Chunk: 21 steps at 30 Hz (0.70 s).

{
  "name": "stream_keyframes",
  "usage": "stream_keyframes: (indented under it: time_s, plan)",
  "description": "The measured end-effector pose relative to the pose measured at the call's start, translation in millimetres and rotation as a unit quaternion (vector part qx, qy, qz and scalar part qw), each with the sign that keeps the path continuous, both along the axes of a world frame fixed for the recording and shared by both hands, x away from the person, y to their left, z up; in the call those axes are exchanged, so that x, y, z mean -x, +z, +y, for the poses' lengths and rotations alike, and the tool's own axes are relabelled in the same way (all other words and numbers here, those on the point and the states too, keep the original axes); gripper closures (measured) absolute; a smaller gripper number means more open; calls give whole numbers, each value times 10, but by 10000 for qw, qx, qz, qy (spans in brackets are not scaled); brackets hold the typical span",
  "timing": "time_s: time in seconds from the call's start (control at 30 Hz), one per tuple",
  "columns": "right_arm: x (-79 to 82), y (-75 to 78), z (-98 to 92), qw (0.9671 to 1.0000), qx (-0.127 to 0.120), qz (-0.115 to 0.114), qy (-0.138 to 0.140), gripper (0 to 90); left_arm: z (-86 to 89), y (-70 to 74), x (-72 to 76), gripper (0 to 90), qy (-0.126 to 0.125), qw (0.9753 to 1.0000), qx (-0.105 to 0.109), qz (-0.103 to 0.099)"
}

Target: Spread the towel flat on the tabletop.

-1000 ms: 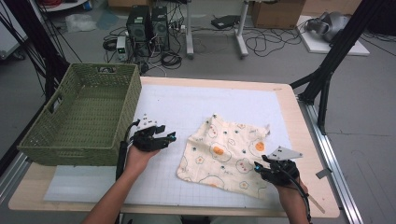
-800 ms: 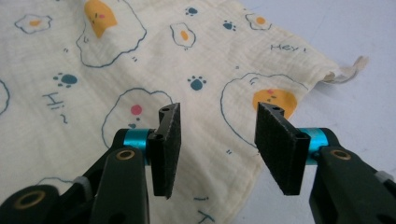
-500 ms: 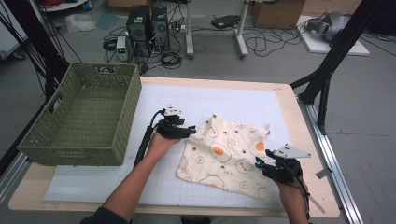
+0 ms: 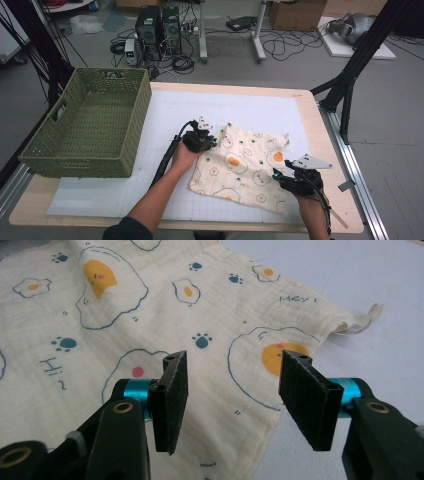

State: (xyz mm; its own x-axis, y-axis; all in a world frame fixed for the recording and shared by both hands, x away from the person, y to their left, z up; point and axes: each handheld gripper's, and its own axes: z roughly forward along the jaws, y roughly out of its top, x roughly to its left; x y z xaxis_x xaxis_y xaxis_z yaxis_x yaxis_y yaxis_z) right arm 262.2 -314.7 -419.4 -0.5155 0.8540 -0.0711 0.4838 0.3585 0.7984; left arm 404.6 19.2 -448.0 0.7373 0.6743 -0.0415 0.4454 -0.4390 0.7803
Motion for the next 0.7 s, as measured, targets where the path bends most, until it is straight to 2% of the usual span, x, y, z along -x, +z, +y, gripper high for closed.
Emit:
stream_keyframes:
  time_s: [0.03, 0.1, 0.2, 0.27, 0.3, 0.4, 0.47, 0.5, 0.57, 0.6, 0.67, 0.7]
  plan:
    - [2, 2, 1, 10000, 16, -11, -5, 460, 32, 7, 3, 869, 75, 9999, 54, 74]
    - [9, 5, -3, 10000, 24, -12, 7, 469, 138, 2, 37, 875, 387, 9992, 57, -17]
    - [7, 1, -22, 10000, 15, -1, -15, 470, 397, -15, 77, 876, 745, 9969, 230, 101]
    - [2, -5, -25, 10000, -32, 23, -26, 470, 540, -7, 117, 876, 855, 9960, 241, 131]
    - [-2, -8, -25, 10000, -25, 21, -20, 470, 595, 7, 154, 876, 956, 9952, 203, 3]
    - [-2, -11, -1, 10000, -23, 40, 5, 469, 748, 34, 247, 875, 1130, 9933, 241, -92]
    - [-12, -20, 12, 10000, -47, 57, 25, 470, 831, 30, 275, 869, 1147, 9932, 185, -95]
    - [-21, -27, 24, 10000, -59, 60, 36, 470, 857, 24, 278, 851, 1192, 9925, 247, -59]
    - [-53, -45, 56, 9999, -53, 105, 61, 468, 896, 26, 280, 755, 1274, 9911, 386, -65]
    - [-78, -55, 77, 9999, -35, 122, 81, 466, 908, 34, 279, 672, 1315, 9903, 446, -64]
    - [-151, -68, 123, 9998, 8, 148, 103, 456, 912, 50, 289, 573, 1330, 9895, 561, -74]
    - [-201, -73, 145, 9998, 26, 158, 92, 450, 913, 60, 296, 528, 1302, 9899, 558, -100]
